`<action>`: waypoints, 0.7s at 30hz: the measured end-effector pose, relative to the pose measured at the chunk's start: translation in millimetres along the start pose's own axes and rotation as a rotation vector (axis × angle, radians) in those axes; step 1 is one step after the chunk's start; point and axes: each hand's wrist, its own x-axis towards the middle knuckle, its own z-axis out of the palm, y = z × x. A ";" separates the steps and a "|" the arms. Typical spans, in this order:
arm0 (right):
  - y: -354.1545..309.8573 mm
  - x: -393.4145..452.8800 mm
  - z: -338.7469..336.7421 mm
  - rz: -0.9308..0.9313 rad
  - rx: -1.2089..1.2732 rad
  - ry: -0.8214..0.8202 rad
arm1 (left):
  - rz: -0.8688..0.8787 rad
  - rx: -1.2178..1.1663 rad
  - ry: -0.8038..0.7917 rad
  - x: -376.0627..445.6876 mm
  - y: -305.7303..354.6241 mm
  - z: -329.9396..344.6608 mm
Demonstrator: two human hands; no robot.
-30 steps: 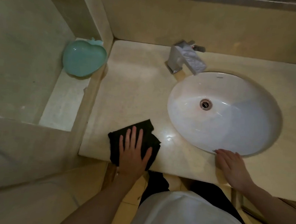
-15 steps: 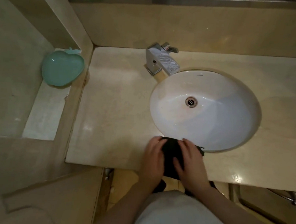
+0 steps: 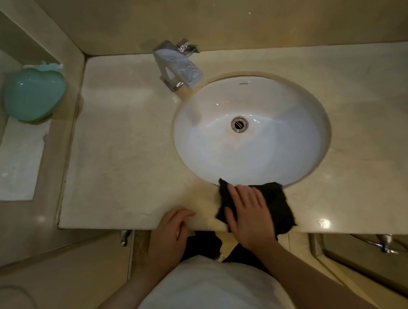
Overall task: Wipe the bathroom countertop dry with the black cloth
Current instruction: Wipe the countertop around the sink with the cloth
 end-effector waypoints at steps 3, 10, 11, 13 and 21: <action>81.4 -30.0 -16.0 0.058 -0.076 0.002 | -0.007 -0.036 -0.059 9.5 12.9 4.2; 151.8 -53.6 -33.0 0.298 -0.089 0.039 | 0.018 -0.064 -0.209 8.4 37.5 18.0; 142.9 -52.9 -30.4 0.323 -0.091 0.042 | 0.028 -0.066 -0.223 7.7 40.8 20.6; 119.0 -49.0 -22.5 0.300 -0.061 0.048 | 0.030 -0.043 -0.235 7.5 44.4 23.2; 75.9 -13.8 -9.3 -0.274 -0.030 -0.072 | -0.095 -0.140 -0.184 21.1 94.7 64.3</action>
